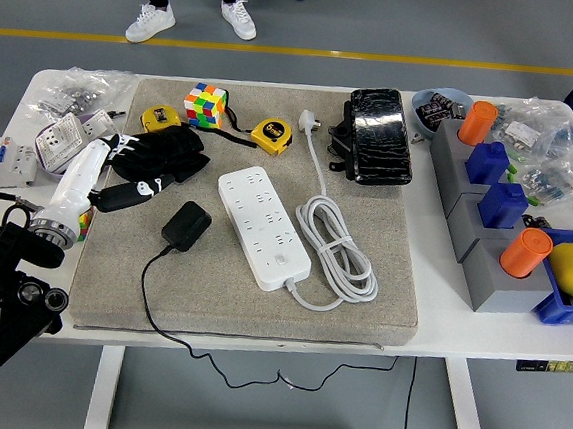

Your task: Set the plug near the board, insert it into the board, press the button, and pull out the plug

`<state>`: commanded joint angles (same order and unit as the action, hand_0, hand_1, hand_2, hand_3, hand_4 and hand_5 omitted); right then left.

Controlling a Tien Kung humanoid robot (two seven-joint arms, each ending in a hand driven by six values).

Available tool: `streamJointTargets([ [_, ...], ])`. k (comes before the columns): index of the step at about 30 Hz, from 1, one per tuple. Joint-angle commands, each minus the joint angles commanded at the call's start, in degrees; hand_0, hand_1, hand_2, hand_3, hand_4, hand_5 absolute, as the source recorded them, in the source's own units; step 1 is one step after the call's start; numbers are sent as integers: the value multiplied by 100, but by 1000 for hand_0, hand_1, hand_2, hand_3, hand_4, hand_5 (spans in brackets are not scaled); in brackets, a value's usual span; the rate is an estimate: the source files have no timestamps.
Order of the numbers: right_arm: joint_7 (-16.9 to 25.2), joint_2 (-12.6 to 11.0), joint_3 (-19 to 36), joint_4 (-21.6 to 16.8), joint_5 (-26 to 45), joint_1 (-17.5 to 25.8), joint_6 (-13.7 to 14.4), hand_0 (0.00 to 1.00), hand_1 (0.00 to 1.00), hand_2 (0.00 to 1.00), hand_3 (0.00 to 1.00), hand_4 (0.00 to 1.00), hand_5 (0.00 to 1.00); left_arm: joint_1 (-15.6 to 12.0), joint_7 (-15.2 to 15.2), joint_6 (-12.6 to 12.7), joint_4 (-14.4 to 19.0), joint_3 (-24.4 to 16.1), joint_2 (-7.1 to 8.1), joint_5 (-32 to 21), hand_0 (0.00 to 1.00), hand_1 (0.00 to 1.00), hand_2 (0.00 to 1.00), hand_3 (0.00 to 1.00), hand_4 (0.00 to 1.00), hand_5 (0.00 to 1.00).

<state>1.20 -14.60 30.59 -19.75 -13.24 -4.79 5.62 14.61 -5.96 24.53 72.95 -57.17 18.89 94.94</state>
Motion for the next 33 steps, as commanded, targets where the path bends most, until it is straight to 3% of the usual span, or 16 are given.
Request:
streamJointTargets([
  [13,1,6,24,4,7,35,2,573,646,625,543,931,496,26,-450,-69,-51,340,-44,338,736,726,722,755,998,597],
  [33,2,31,47,4,7,86,4,574,645,625,542,930,495,104,-600,-33,-89,953,-83,605,730,706,700,752,998,609],
])
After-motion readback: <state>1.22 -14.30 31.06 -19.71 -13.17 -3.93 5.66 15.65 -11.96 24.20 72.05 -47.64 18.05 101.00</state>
